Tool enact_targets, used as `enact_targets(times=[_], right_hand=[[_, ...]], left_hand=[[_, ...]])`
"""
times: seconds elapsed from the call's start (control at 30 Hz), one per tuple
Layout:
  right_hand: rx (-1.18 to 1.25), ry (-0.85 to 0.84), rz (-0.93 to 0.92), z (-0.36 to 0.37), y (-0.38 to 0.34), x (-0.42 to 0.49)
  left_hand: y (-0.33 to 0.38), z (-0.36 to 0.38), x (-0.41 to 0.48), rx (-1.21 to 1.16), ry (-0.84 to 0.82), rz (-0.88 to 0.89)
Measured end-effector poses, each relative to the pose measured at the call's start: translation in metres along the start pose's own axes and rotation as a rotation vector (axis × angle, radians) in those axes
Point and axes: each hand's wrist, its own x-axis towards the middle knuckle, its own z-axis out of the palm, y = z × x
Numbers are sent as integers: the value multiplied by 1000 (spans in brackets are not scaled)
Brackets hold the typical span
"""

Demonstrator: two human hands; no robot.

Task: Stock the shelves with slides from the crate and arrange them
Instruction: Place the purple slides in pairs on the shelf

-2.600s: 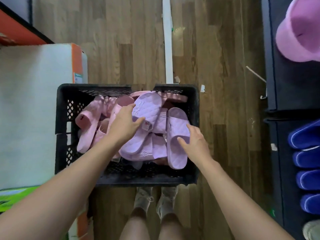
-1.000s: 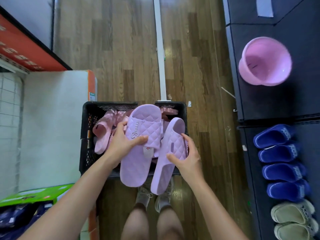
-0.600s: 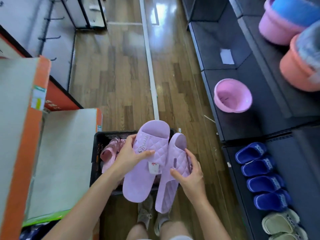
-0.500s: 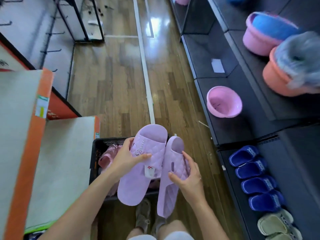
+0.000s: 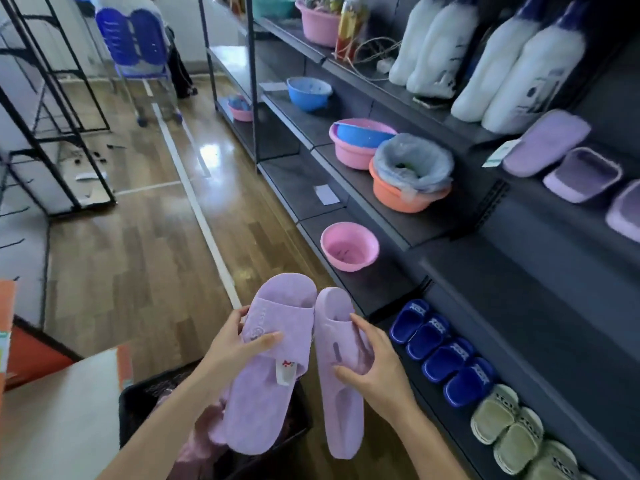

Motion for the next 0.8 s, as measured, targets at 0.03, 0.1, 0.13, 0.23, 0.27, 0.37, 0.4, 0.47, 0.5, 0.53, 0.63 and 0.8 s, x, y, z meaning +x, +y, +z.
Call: enact_targets(times=[0.03, 0.1, 0.13, 0.23, 0.27, 0.37, 0.4, 0.47, 0.5, 0.53, 0.63, 0.8], right_hand=[[-5, 31, -1, -14, 0, -6], [-24, 82, 0, -42, 2, -19], [-38, 108, 2, -57, 3, -27], [-70, 192, 3, -101, 11, -54], [-84, 218, 3, -116, 15, -64], [-100, 304, -1, -161, 29, -100], [-101, 335, 1, -176, 34, -113], [-107, 391, 12, -201, 46, -140], [-111, 418, 20, -212, 53, -154], [-118, 444, 28, -223, 59, -168], [-129, 530, 66, -254, 75, -212], [-125, 719, 161, -292, 98, -287]], left_hand=[[8, 12, -1, 15, -29, 19], [23, 37, -2, 45, -83, 53], [31, 52, -4, 66, -106, 74], [53, 99, -14, 149, -161, 137], [58, 115, -19, 159, -180, 154], [68, 168, -39, 183, -275, 201], [69, 186, -44, 184, -306, 209], [71, 219, -58, 180, -367, 231], [71, 235, -64, 179, -407, 244], [70, 251, -70, 184, -448, 248], [68, 303, -89, 245, -533, 258], [59, 384, -118, 283, -703, 236]])
